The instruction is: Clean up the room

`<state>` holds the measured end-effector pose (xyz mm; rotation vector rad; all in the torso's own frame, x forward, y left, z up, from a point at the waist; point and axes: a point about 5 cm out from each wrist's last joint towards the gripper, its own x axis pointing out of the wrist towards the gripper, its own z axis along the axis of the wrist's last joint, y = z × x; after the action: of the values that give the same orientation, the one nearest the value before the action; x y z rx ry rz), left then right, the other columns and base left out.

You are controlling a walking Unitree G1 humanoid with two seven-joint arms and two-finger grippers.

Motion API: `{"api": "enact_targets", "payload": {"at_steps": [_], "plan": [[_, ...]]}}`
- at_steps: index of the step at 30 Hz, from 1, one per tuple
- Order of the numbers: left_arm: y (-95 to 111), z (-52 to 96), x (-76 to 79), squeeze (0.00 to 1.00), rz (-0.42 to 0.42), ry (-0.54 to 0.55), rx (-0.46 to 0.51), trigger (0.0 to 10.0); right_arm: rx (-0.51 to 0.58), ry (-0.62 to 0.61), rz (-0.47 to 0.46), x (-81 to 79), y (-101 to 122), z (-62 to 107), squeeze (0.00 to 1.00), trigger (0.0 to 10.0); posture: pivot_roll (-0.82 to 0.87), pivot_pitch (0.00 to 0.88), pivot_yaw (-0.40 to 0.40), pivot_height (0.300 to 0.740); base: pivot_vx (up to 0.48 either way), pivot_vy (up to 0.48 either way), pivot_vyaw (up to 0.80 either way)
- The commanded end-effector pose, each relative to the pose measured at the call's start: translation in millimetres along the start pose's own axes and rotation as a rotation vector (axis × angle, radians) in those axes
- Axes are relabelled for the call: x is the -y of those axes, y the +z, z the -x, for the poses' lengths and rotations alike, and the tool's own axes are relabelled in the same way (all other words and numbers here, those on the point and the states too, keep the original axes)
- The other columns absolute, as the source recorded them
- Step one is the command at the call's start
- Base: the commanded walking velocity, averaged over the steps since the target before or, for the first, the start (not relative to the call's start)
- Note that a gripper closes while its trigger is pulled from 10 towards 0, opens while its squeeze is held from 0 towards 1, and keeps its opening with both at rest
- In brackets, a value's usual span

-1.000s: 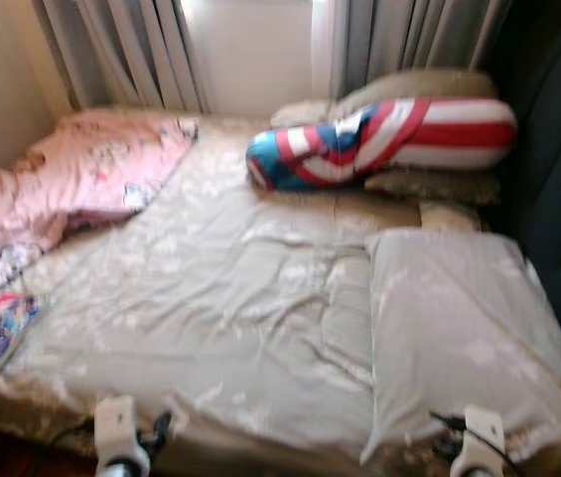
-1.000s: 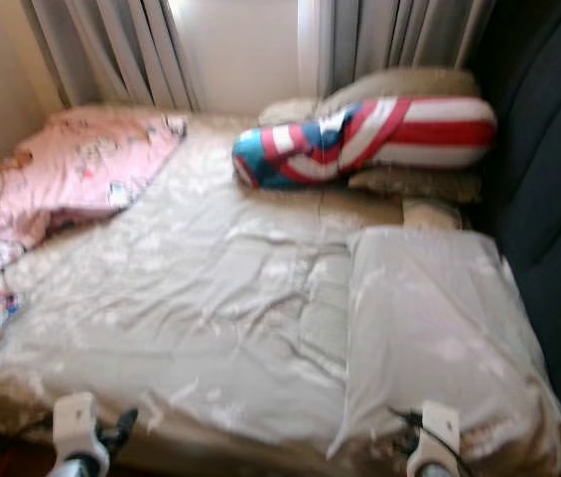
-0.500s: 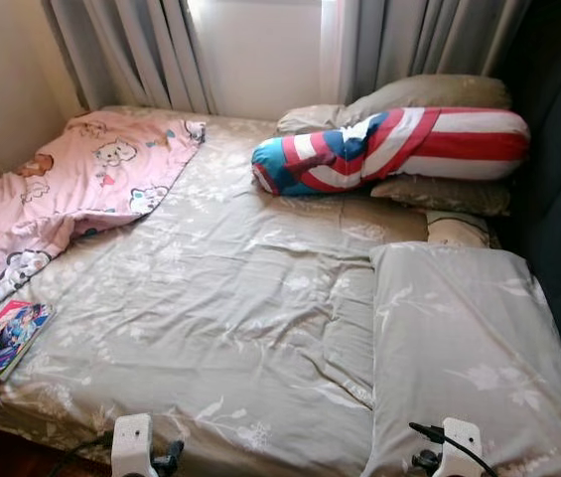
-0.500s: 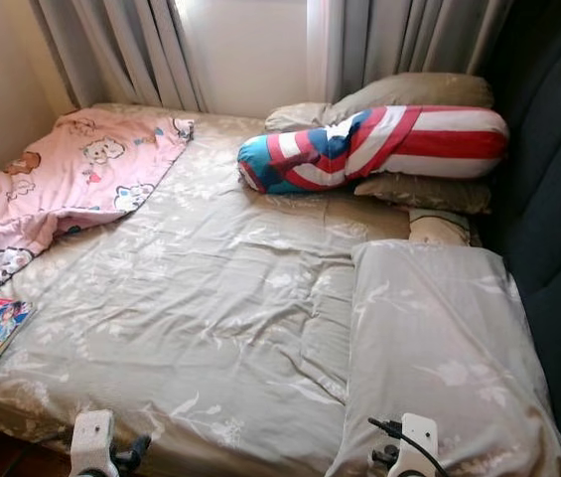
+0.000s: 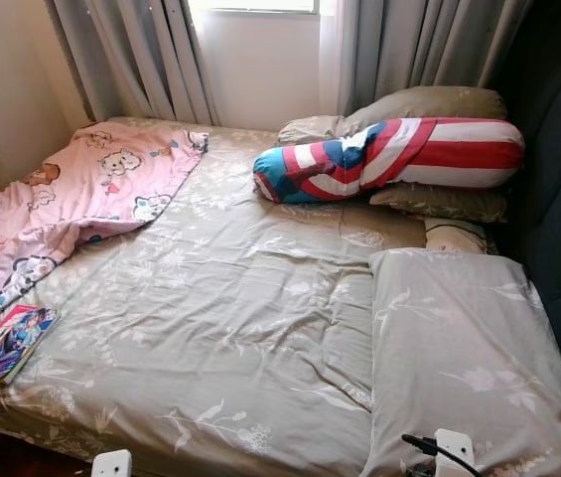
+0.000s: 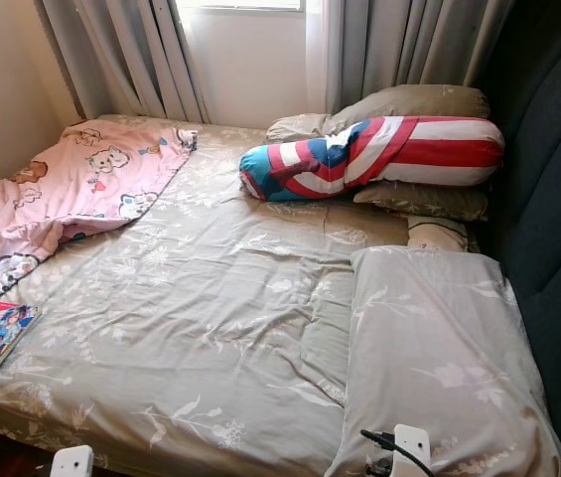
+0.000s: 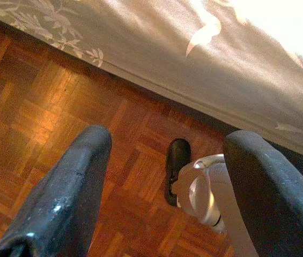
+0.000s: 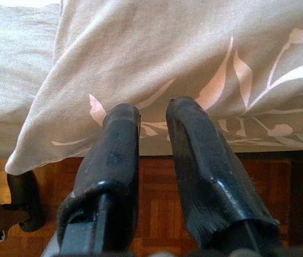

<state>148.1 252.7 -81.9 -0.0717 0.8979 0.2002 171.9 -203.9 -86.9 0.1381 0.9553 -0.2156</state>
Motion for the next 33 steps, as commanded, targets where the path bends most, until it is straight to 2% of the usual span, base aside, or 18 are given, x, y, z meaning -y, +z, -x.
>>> {"api": "enact_targets", "payload": {"at_steps": [1,6,7,8,15,22,26,27,33], "plan": [[-8,3.5,-9.6,0.00,-0.018,0.013,-0.038,10.0,-0.015,0.002,0.003,-1.0,-4,0.5,0.00,10.0,0.00,0.000,0.000,0.740,0.000,0.000,0.00],[-9,4.1,-11.4,0.00,-0.024,0.018,-0.046,10.0,-0.019,0.000,-0.005,-0.7,-6,0.9,0.00,10.0,0.00,0.000,-0.004,0.740,0.000,0.000,0.00],[-8,3.1,-7.6,0.00,-0.024,0.015,-0.045,10.0,-0.016,-0.001,-0.002,-0.4,-6,0.9,0.97,10.0,0.00,0.000,-0.007,0.740,0.000,0.000,0.00],[-8,2.5,-5.7,0.00,-0.025,0.013,-0.045,10.0,-0.015,-0.002,0.000,-0.2,-6,0.9,1.00,10.0,0.00,0.000,-0.007,0.740,0.000,0.000,0.00],[-6,-0.3,5.0,0.00,-0.026,0.003,-0.041,10.0,-0.015,-0.013,-0.005,2.2,-6,1.1,1.00,10.0,0.00,0.000,-0.006,0.740,0.000,0.000,0.00],[-5,-0.7,5.5,0.00,-0.024,0.008,-0.038,10.0,-0.025,-0.015,0.003,3.3,-7,1.3,1.00,10.0,0.01,0.000,-0.008,0.740,0.000,0.000,0.00],[-4,0.4,-0.7,0.00,-0.018,0.016,-0.029,10.0,-0.028,-0.012,0.007,3.4,-8,1.6,0.98,10.0,0.01,0.000,-0.011,0.740,0.000,0.000,0.00],[-4,0.7,-2.1,0.00,-0.016,0.017,-0.027,10.0,-0.034,-0.003,-0.004,3.4,-10,1.8,0.00,10.0,0.01,0.000,-0.011,0.740,0.000,0.000,0.00],[-4,1.5,-5.4,0.00,-0.010,0.019,-0.026,10.0,-0.043,-0.008,0.009,8.3,-16,3.7,0.00,10.0,0.01,0.000,-0.012,0.740,0.000,0.000,0.00]]}}
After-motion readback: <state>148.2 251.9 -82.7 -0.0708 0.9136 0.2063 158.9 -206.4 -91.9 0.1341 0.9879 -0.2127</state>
